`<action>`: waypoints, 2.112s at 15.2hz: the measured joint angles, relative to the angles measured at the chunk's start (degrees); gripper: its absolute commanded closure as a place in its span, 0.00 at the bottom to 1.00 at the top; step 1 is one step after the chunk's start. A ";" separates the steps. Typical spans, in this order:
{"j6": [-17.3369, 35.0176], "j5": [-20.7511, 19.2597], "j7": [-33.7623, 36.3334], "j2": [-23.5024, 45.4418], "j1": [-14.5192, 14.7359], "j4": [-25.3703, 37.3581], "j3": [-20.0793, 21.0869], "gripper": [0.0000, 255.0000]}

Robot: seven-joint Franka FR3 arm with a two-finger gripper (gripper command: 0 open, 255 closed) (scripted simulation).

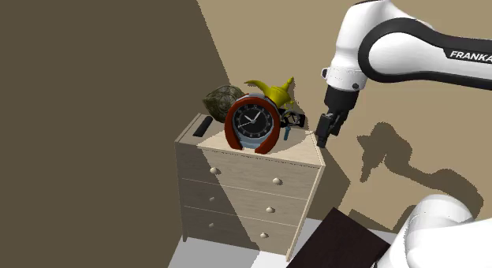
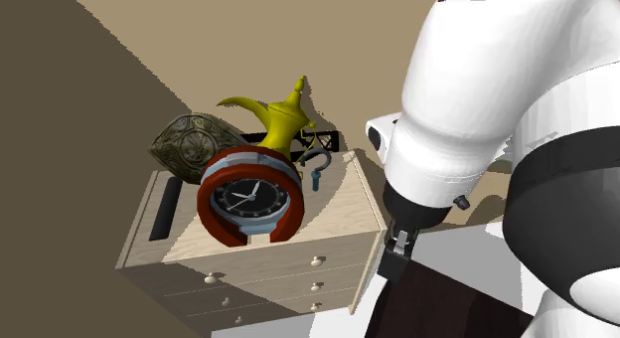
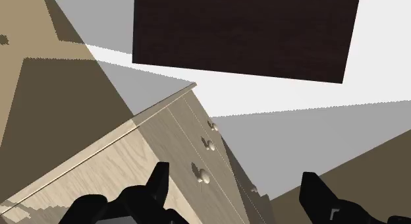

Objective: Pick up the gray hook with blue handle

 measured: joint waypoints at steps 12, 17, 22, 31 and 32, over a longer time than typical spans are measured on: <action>8.38 -5.11 -26.34 13.55 1.90 7.92 -14.48 0.00; 11.43 -3.56 -39.73 23.95 3.77 16.09 -20.64 0.00; 11.80 0.97 -53.96 35.45 4.85 26.92 -25.84 0.00; 17.11 2.77 -58.18 39.06 4.79 24.88 -26.90 0.00; 17.37 2.78 -58.18 39.08 4.79 24.64 -26.90 1.00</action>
